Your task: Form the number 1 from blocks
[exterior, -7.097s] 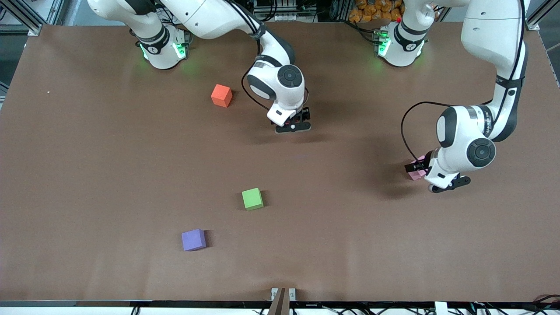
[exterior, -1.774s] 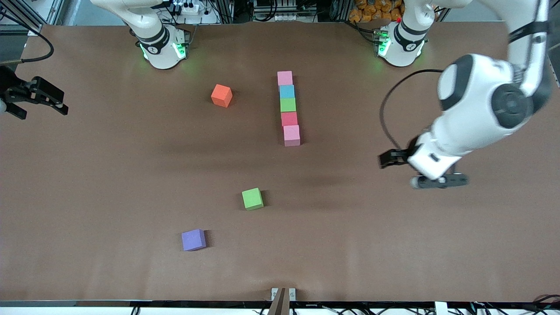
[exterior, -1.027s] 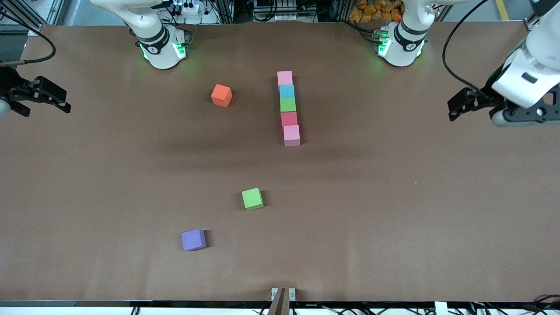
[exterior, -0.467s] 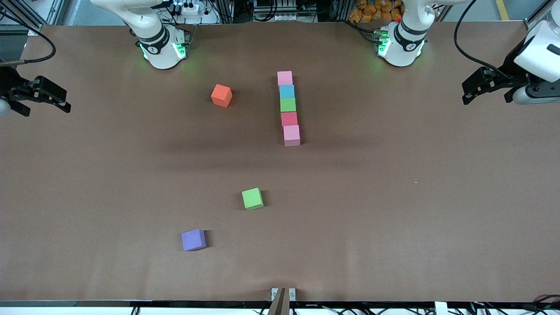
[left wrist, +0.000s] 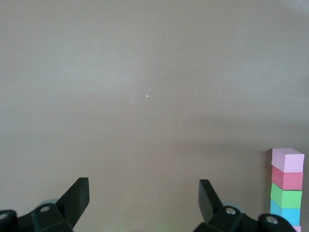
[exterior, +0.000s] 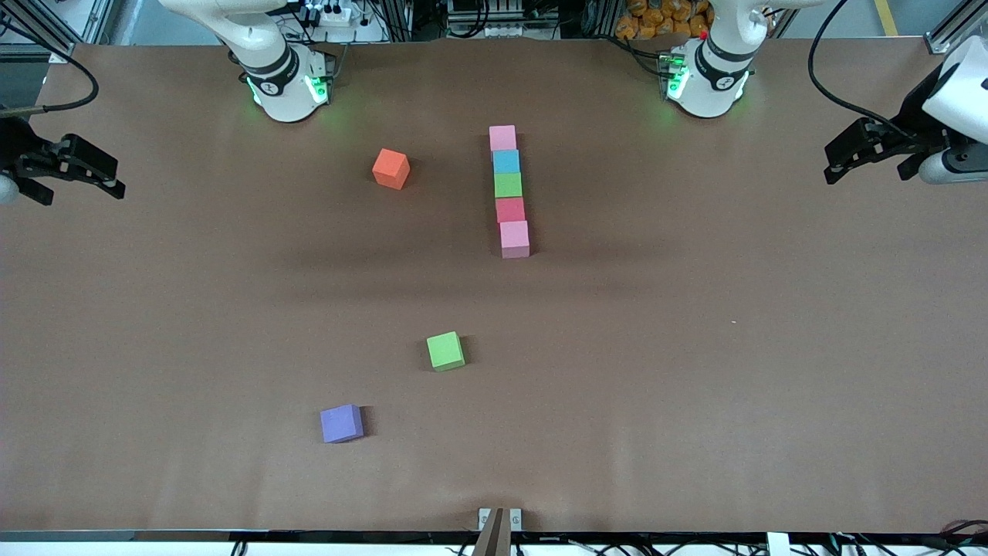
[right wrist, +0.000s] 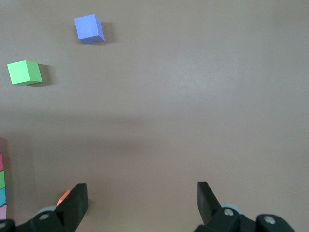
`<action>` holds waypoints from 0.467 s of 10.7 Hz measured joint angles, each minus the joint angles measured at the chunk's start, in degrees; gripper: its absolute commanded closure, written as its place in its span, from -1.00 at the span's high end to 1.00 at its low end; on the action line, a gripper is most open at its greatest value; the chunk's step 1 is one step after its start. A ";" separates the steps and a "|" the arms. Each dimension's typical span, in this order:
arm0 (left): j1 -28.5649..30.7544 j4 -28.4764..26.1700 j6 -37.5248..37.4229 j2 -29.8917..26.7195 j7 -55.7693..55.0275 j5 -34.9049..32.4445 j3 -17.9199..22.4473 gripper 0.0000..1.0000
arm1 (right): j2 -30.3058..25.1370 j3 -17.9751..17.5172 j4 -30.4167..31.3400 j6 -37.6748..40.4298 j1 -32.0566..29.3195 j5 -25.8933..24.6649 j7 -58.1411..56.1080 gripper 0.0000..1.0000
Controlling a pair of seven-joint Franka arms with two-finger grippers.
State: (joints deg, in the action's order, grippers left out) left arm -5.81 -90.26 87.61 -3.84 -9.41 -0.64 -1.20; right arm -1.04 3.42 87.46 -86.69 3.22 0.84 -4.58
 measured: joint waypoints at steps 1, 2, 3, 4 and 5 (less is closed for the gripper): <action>-0.04 -0.06 0.00 0.16 0.18 0.42 0.00 1.00 | 0.00 0.00 0.00 0.03 0.00 0.00 0.00 1.00; -0.22 -0.11 0.00 0.32 0.26 0.63 -0.01 1.00 | 0.00 0.00 0.00 0.07 0.00 0.00 0.01 1.00; -0.54 -0.13 0.00 0.40 0.27 0.67 -0.03 1.00 | 0.00 0.01 0.00 0.10 0.00 0.00 0.01 1.00; -0.86 -0.16 0.00 0.45 0.27 0.67 -0.04 1.00 | 0.01 0.01 0.00 0.12 0.00 0.00 0.01 1.00; -1.04 -0.18 0.00 0.45 0.27 0.67 -0.06 1.00 | 0.01 0.01 0.00 0.13 0.00 0.00 0.01 1.00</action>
State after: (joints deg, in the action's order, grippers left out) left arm -6.85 -90.45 87.61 -3.39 -9.14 0.03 -1.25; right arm -1.03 3.43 87.46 -86.56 3.22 0.84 -4.57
